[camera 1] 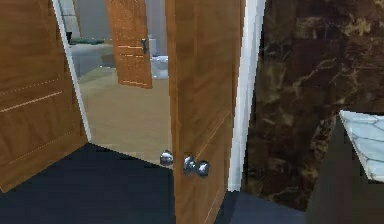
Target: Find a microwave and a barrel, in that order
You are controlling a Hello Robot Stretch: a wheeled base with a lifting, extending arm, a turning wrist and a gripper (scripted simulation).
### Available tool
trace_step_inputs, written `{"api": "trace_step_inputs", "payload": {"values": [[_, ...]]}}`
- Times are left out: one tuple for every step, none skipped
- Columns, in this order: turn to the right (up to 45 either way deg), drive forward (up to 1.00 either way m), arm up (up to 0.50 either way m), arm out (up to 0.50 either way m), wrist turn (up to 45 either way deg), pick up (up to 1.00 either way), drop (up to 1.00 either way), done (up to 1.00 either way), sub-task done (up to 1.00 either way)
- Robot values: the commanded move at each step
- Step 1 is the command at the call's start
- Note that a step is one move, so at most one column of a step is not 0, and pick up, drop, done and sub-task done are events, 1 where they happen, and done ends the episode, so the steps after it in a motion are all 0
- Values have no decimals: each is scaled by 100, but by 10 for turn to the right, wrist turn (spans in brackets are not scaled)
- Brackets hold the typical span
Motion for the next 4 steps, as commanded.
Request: {"api": "trace_step_inputs", "payload": {"values": [[-450, 0, 0, 0, 0, 0, 0, 0, 0], [-150, 0, 0, 0, 0, 0, 0, 0, 0], [0, 60, 0, 0, 0, 0, 0, 0, 0], [270, 0, 0, 0, 0, 0, 0, 0, 0]]}}
